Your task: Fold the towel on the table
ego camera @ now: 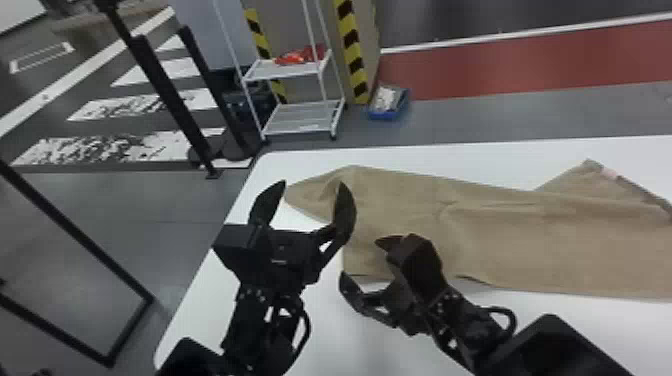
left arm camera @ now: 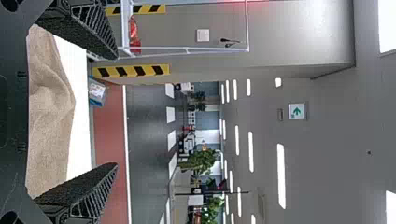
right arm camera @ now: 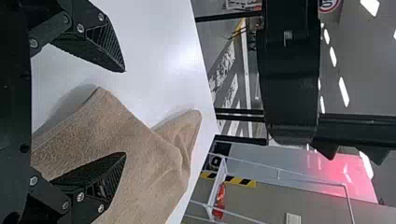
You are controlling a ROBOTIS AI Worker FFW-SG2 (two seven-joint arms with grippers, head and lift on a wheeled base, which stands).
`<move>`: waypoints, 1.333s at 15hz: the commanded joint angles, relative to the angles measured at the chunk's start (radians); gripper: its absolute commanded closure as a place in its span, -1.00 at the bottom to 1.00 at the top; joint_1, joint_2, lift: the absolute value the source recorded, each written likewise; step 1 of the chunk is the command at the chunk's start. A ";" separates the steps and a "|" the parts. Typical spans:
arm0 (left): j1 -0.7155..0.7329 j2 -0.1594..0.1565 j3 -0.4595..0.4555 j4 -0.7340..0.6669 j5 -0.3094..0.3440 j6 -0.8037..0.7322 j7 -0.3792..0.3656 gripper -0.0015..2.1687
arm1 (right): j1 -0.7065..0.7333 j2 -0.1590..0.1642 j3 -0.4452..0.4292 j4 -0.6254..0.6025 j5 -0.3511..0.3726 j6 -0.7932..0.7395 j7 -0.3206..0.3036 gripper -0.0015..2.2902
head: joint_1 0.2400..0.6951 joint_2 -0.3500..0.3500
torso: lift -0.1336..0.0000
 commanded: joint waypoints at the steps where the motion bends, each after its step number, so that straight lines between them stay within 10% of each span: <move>1: -0.002 0.002 -0.001 0.002 0.002 0.000 -0.001 -0.93 | -0.036 0.011 0.025 0.064 0.027 0.005 -0.009 -0.75 | 1.00 1.00 | -0.91; 20: -0.005 0.004 -0.003 0.022 0.005 -0.003 -0.001 -0.93 | -0.110 0.011 0.037 0.199 0.046 0.002 -0.038 -0.38 | 1.00 1.00 | -0.91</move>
